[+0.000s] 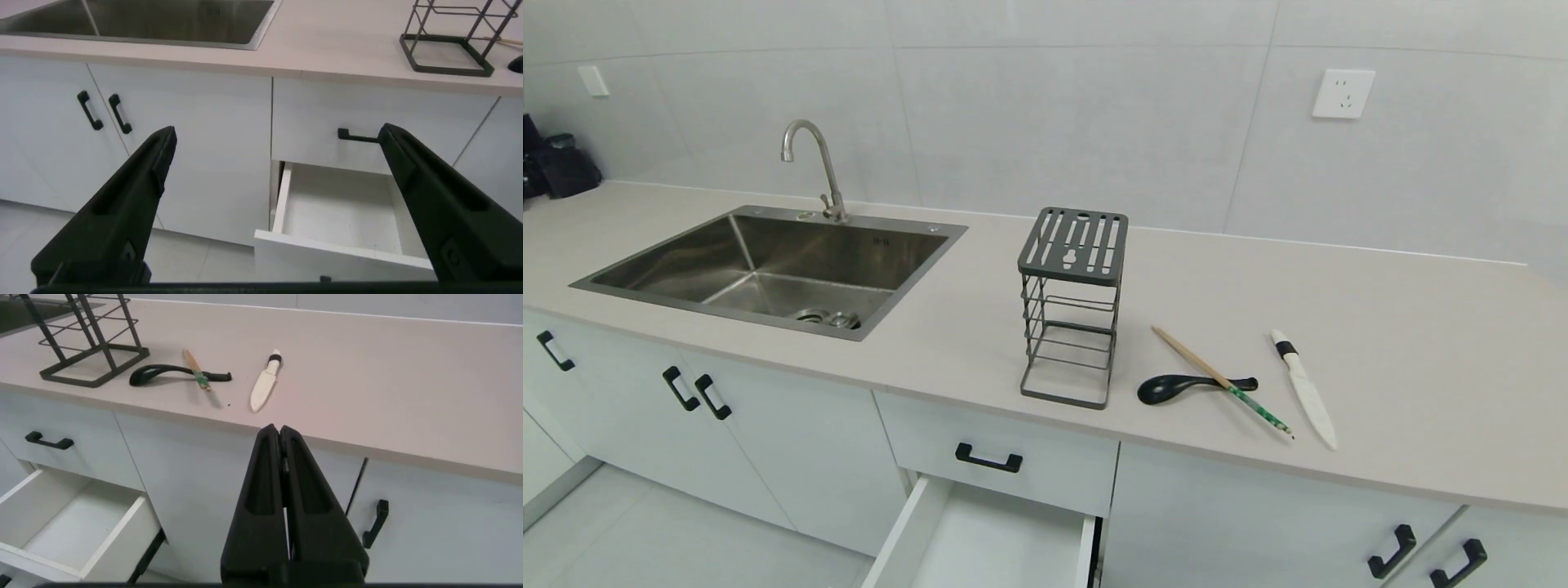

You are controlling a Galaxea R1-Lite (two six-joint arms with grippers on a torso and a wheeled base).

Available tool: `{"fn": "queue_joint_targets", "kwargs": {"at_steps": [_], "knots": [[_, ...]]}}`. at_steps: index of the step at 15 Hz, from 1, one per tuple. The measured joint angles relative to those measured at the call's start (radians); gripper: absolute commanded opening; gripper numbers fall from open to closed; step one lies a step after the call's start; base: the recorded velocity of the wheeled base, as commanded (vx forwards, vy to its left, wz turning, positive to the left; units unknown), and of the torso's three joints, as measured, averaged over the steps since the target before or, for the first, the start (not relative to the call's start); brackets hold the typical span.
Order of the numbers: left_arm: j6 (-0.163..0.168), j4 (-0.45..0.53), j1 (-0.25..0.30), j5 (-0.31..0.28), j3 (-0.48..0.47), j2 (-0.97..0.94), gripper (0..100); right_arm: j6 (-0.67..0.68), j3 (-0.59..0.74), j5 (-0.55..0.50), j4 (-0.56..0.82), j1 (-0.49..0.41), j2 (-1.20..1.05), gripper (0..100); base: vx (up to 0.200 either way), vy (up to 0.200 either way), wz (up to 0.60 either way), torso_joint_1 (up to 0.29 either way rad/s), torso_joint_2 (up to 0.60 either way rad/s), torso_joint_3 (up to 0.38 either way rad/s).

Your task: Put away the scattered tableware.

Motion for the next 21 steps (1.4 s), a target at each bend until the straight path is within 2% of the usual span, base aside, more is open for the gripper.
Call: {"fn": "queue_joint_targets", "kwargs": {"at_steps": [21], "knots": [[-0.001,-0.001,0.000,-0.003,0.000,0.000,100,0.000,0.000,-0.001,-0.002,0.000,0.000,0,0.000,0.000,0.03,0.000,0.00,0.000]]}}
